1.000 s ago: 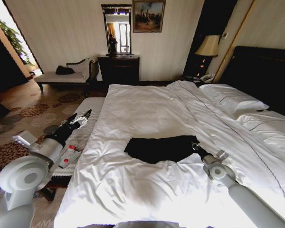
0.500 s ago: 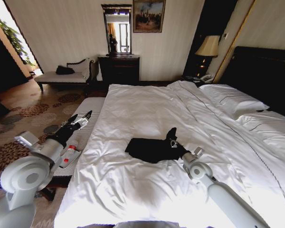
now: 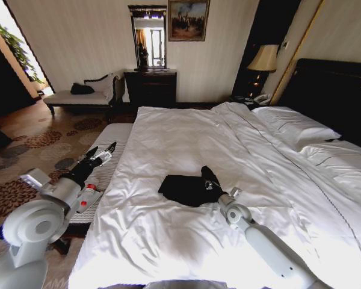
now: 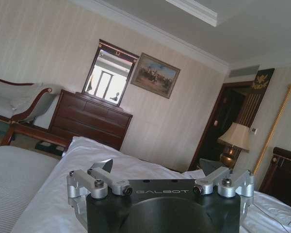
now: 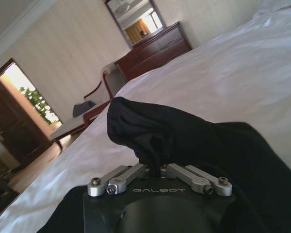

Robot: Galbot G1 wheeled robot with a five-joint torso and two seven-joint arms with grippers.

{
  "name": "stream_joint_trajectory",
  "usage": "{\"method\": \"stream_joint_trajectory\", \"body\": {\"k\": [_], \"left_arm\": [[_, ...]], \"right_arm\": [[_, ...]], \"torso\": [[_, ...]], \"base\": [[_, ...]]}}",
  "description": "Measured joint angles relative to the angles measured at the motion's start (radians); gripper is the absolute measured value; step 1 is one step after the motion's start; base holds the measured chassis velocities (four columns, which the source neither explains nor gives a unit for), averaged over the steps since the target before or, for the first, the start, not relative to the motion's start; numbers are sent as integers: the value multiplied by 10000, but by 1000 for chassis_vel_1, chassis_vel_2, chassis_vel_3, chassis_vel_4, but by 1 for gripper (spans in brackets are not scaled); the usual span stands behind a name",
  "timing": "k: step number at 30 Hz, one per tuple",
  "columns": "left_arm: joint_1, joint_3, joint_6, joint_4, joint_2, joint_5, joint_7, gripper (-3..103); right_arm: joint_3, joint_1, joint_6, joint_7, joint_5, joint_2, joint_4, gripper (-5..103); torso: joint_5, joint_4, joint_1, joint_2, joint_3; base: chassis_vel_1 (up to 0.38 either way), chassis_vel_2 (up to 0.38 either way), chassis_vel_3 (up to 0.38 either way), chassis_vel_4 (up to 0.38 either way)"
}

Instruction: Fold the clothes on the bed.

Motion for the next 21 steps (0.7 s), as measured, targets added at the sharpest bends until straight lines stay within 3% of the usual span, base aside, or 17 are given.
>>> {"method": "stream_joint_trajectory", "body": {"k": [11,21], "left_arm": [[204,-264,0,-81,40,-23,3,100],[398,-453,0,-199,42,-67,4,100]], "right_arm": [[-1152,980,-119,-63,-145,471,-557,3],[-1511,1525,-292,197,9,1001,-983,3]], "torso": [[1,1,0,0,0],[0,0,0,1,-1]], "base": [[0,0,0,0],[0,0,0,0]]}}
